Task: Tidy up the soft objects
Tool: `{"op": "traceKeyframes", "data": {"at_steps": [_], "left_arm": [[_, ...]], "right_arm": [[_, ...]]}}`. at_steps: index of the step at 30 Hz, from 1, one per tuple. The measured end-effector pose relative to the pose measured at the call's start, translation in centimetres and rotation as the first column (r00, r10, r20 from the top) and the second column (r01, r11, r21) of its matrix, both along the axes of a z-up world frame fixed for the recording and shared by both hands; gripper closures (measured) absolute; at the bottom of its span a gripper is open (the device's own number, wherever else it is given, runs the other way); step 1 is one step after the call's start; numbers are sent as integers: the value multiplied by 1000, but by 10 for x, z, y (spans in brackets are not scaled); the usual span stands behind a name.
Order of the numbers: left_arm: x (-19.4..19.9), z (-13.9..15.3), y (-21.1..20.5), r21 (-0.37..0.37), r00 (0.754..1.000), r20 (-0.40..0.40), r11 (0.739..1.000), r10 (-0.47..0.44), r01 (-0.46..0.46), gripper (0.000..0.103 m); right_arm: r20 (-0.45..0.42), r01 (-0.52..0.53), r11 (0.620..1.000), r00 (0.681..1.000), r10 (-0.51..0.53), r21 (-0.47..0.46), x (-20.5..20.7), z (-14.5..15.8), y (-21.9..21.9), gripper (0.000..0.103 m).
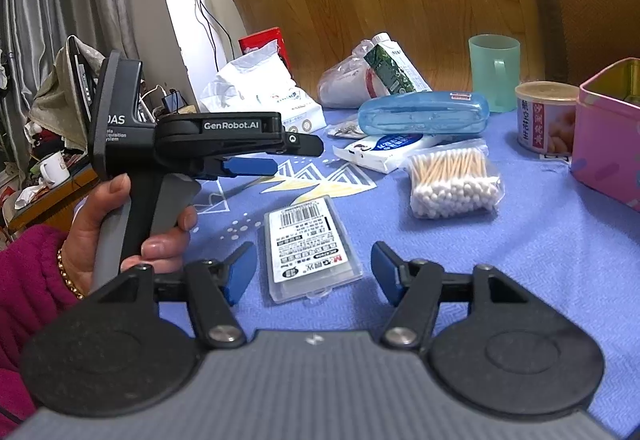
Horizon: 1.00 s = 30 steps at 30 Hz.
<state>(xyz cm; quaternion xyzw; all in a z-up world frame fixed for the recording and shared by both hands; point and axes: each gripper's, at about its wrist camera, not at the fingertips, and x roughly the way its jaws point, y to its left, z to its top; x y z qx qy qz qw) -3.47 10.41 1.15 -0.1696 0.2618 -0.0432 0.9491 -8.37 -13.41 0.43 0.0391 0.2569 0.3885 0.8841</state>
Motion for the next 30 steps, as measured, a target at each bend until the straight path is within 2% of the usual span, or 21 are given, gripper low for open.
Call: {"op": "traceKeyframes", "data": {"at_steps": [9,30], "left_arm": [[1,-1,3,-12,1000,-15,1000,-2,2,19],[0,-1,4,-34,1000,-6,999,-29,29,19]], "right_arm": [[28,9,1000,1000,-9,-4,-3,1,-3,33],[17,21,1000,1000,-21,-3,-1,0,-2,32]]}}
